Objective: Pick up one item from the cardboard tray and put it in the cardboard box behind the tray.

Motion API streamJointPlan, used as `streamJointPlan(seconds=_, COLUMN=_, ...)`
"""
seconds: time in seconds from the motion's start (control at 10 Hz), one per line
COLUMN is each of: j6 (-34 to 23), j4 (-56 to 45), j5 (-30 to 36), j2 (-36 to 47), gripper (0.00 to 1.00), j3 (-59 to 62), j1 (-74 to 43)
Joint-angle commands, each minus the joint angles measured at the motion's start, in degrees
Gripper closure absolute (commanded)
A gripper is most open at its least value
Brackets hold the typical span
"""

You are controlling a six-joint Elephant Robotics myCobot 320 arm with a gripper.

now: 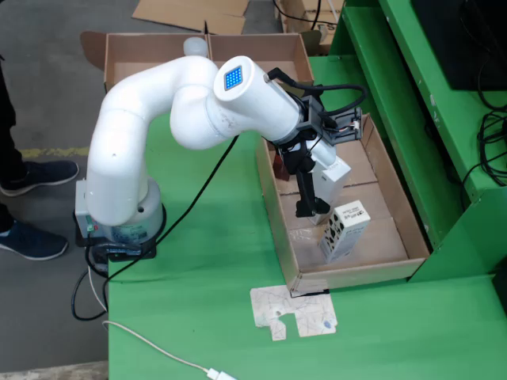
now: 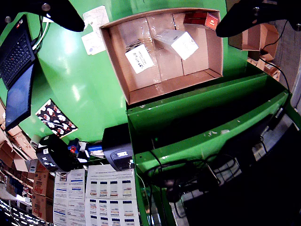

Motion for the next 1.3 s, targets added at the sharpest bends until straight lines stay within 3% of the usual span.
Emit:
streamJointPlan(seconds=0.0, j6=-0.2, j4=-29.7, j5=-3.2, j2=-1.3, gripper=0.0, j3=17.6, j1=2.8)
streamJointPlan(seconds=1.2, j6=-0.1, j4=-31.3, j5=-3.3, j2=-1.1, gripper=0.0, j3=18.2, j1=3.2)
